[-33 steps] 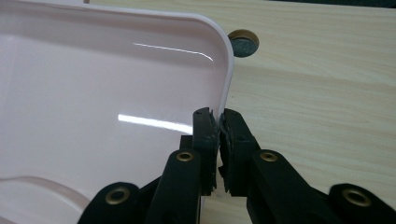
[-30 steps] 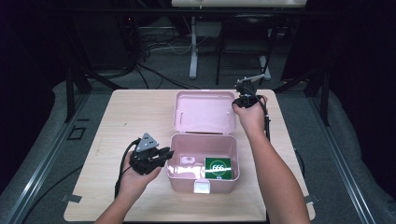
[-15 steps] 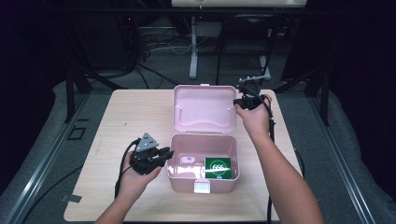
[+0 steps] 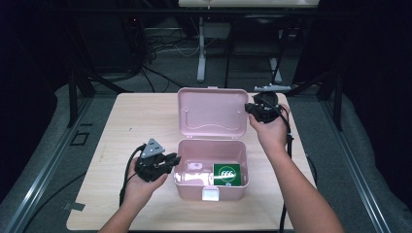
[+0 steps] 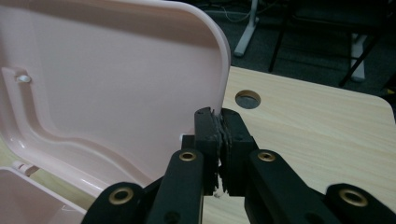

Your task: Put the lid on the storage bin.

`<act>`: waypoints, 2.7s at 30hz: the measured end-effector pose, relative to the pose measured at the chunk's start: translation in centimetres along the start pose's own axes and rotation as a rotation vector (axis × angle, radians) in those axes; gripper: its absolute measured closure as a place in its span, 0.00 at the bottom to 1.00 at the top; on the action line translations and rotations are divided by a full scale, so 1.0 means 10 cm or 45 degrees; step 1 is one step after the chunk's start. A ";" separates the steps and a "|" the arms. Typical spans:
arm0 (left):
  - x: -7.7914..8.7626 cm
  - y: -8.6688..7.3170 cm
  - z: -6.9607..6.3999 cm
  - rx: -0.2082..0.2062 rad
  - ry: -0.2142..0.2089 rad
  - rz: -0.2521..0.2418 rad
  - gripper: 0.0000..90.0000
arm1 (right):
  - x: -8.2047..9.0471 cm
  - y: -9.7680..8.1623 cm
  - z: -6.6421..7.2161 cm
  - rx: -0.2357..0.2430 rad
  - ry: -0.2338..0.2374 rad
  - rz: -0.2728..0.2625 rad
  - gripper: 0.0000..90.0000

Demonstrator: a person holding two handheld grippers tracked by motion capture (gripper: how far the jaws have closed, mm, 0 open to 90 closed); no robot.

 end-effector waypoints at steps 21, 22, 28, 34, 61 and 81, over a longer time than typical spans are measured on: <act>0.00 0.00 -0.01 -0.005 0.015 -0.008 0.85 | 0.37 -0.31 0.13 0.051 0.025 -0.214 0.98; 0.00 0.00 -0.01 -0.007 0.016 -0.010 0.85 | 0.38 -0.33 0.14 0.058 0.018 -0.231 0.98; -0.01 0.00 -0.02 -0.003 0.027 -0.018 0.85 | 0.46 -0.45 0.19 0.070 0.018 -0.282 0.98; -0.01 -0.01 -0.02 -0.001 0.025 -0.017 0.85 | 0.54 -0.57 0.23 0.086 0.015 -0.308 0.97; 0.08 0.05 0.00 0.031 0.011 -0.078 0.82 | 0.67 -0.77 0.24 0.062 0.089 -0.331 0.96; 0.41 0.61 0.10 0.013 0.127 -0.253 0.71 | 0.69 -0.81 0.22 0.049 0.126 -0.316 0.95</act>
Point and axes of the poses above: each handheld gripper's, and its own axes: x roughly backward along the jaws, y roughly out of its top, z roughly to its left, the point moved 2 cm from there along -x, roughly forward along the jaws, and after that the axes turned 3 degrees about z, right-handed, at the moved point
